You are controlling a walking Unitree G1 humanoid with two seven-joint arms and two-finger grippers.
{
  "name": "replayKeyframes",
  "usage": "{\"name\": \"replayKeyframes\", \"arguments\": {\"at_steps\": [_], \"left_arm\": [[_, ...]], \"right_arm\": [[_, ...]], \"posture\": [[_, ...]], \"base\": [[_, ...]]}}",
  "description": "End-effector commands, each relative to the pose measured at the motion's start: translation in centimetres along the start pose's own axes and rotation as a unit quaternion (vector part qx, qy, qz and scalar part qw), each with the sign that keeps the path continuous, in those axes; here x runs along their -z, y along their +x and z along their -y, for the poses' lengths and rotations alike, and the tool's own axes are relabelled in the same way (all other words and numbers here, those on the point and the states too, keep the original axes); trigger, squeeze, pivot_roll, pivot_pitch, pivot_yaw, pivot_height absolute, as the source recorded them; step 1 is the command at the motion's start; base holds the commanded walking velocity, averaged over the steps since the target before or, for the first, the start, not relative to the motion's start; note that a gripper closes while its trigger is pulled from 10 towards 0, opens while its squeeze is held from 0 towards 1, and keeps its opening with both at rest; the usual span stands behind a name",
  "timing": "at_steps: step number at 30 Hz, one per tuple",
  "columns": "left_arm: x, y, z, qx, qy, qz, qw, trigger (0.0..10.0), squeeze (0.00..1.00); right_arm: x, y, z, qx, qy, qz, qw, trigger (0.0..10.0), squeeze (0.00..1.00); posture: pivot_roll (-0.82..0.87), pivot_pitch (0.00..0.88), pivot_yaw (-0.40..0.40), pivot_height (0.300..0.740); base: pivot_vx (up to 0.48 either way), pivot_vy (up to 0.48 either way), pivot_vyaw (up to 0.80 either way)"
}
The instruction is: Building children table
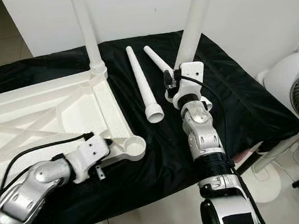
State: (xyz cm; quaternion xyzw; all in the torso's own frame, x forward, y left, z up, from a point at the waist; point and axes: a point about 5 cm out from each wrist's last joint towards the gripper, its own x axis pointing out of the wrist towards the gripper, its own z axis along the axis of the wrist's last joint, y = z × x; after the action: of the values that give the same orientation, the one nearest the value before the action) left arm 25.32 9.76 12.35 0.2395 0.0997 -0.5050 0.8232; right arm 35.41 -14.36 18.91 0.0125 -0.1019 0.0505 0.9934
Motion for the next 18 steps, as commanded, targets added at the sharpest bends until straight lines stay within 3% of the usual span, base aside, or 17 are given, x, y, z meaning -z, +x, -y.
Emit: {"name": "replayKeyframes", "arguments": {"at_steps": [1,9,18], "left_arm": [[0.0,0.9,0.4,0.003,-0.004,-0.005,1.0,10.0,0.0],[-2.1,2.9,1.5,0.027,0.001,0.036,0.999,10.0,0.0],[-3.5,4.3,1.6,0.004,-0.002,0.059,0.998,10.0,0.0]], "right_arm": [[0.0,-0.1,0.1,0.0,-0.005,0.0,1.0,10.0,0.0],[-0.1,-0.1,0.1,0.002,-0.006,0.0,1.0,10.0,0.0],[0.3,-0.5,-0.2,-0.007,-0.008,-0.006,1.0,10.0,0.0]], "posture": [[-0.04,0.05,-0.018,0.74],[-0.05,0.048,-0.003,0.74],[-0.05,0.049,0.005,0.74]], "base": [[0.0,0.0,0.0],[0.0,0.0,0.0],[0.0,0.0,0.0]]}}
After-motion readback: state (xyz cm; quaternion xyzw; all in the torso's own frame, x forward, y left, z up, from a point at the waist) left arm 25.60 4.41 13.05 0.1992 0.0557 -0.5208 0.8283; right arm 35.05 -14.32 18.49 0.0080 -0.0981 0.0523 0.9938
